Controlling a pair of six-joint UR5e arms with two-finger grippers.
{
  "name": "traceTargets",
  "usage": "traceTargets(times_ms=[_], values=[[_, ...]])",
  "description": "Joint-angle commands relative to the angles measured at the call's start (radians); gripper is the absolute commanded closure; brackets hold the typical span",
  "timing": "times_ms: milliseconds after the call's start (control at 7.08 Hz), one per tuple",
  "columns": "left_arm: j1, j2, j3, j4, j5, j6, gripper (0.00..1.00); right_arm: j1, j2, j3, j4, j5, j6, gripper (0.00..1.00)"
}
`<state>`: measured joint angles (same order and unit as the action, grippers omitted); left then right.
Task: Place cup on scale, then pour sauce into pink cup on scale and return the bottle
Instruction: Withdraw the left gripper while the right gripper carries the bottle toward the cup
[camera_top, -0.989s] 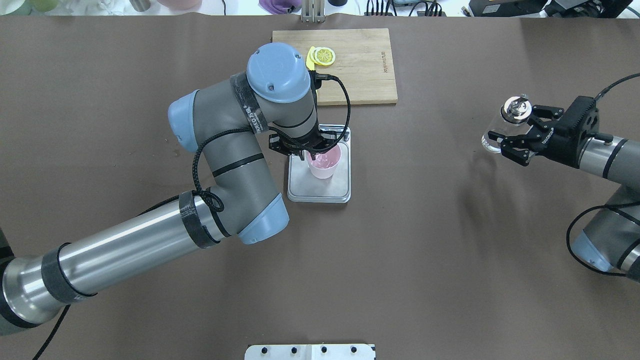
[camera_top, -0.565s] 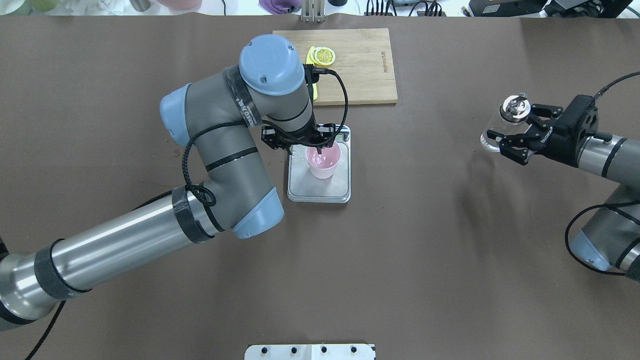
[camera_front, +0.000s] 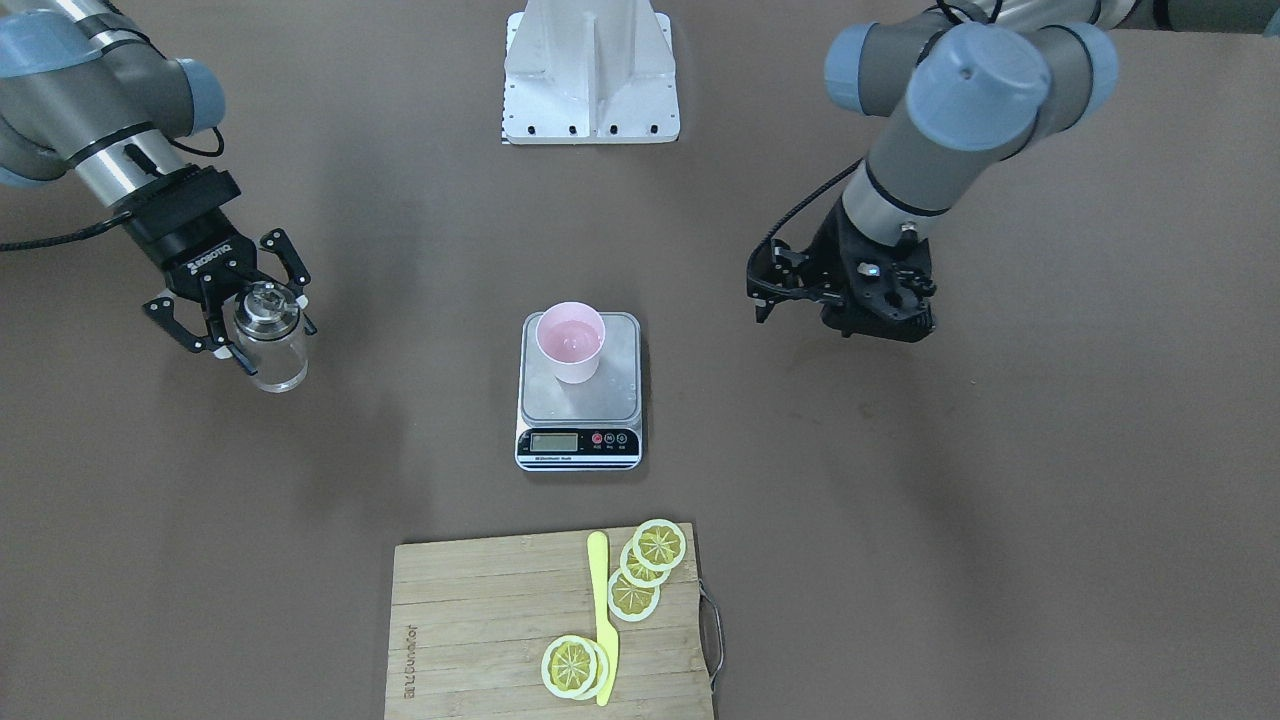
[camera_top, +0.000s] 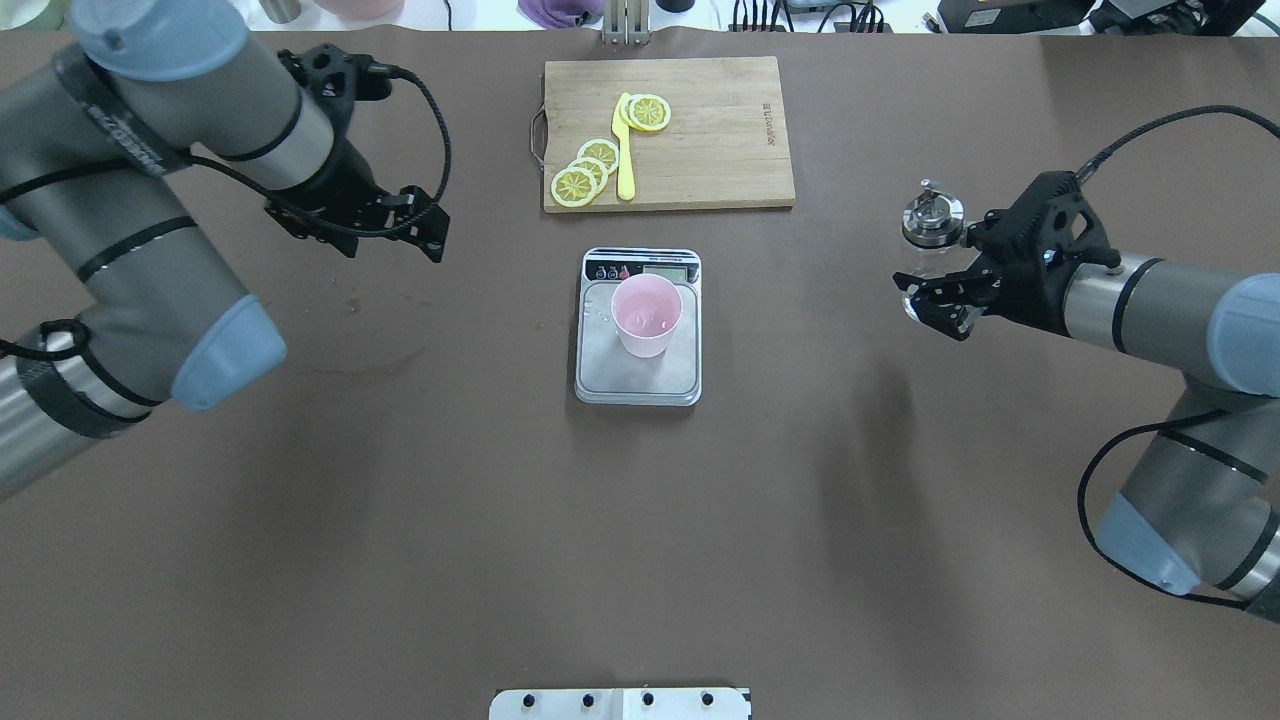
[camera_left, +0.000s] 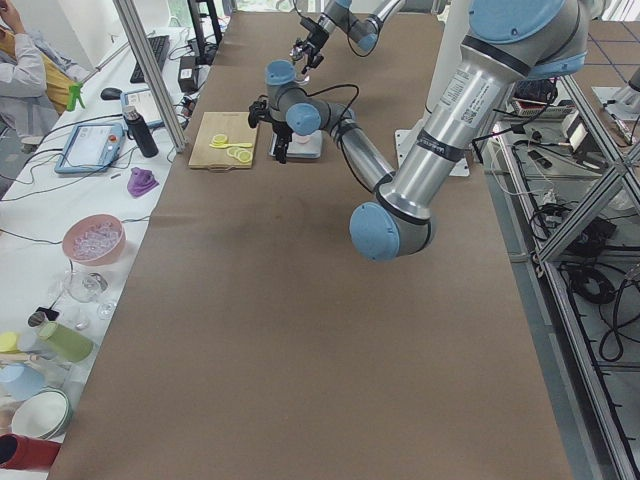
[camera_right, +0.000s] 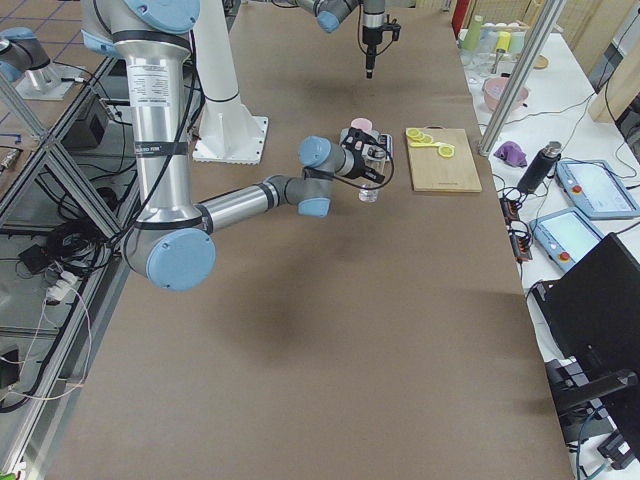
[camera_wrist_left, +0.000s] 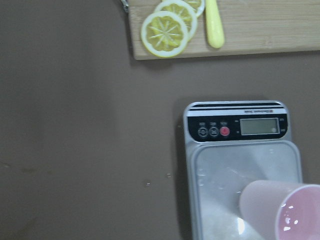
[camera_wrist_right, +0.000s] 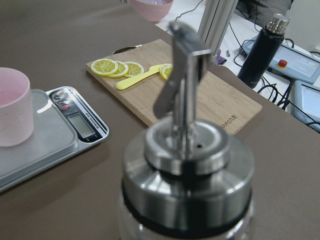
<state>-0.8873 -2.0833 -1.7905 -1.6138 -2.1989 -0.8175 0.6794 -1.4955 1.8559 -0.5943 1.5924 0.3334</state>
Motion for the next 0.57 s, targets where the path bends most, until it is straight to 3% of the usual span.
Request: traceTargets(times_ms=[0,424], values=[[-0.134,0.144,-0.030,0.000,-0.074,0.235,0.01,-0.140,0.090,0.089,-0.306,-0.196,-0.028,1.00],[-0.216,0.226,-0.026,0.000,-0.104,0.357,0.01,-0.207,0.190,0.166,-0.672,-0.250,-0.085,1.00]])
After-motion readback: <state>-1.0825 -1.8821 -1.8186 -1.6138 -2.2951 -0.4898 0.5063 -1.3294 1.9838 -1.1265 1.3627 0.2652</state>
